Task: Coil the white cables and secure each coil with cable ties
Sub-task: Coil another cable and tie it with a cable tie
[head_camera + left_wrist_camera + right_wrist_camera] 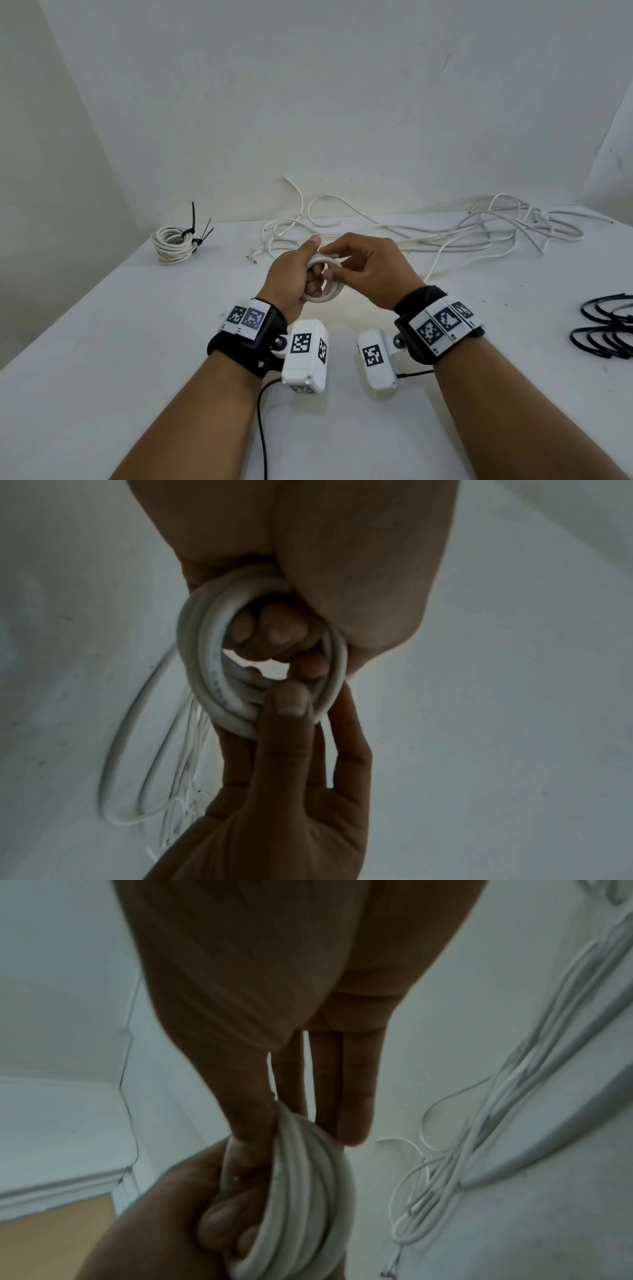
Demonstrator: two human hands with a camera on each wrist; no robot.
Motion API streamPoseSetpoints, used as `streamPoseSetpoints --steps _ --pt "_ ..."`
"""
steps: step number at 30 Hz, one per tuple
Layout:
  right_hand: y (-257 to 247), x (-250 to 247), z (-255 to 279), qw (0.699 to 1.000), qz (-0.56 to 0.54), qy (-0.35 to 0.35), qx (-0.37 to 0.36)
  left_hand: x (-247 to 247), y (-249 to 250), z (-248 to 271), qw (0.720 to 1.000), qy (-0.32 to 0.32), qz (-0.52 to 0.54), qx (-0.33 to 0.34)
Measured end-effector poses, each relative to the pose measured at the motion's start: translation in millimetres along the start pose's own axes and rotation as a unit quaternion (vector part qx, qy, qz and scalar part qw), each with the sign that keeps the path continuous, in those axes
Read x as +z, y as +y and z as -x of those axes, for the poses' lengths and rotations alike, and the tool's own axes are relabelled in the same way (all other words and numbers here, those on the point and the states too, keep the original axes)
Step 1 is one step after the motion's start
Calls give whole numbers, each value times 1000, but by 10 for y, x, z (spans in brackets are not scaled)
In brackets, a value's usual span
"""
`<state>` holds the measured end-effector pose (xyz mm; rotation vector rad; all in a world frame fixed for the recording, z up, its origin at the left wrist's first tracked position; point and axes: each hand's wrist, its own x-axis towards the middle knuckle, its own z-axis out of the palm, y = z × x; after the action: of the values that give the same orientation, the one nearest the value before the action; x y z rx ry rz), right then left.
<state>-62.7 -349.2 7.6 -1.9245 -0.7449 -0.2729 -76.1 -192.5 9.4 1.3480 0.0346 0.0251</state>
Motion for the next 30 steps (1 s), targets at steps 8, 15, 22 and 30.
streamPoseSetpoints --steps 8,15,22,30 --pt "53 -53 -35 991 2 130 35 5 28 -21 988 -78 135 -5" --pt "-38 65 -57 993 22 99 67 101 80 -25 989 -12 143 23" --pt "-235 8 -38 968 228 25 99 209 -13 -105 995 13 76 58" --pt "-43 -461 395 970 130 83 189 832 -189 -114 999 -25 -18 26"
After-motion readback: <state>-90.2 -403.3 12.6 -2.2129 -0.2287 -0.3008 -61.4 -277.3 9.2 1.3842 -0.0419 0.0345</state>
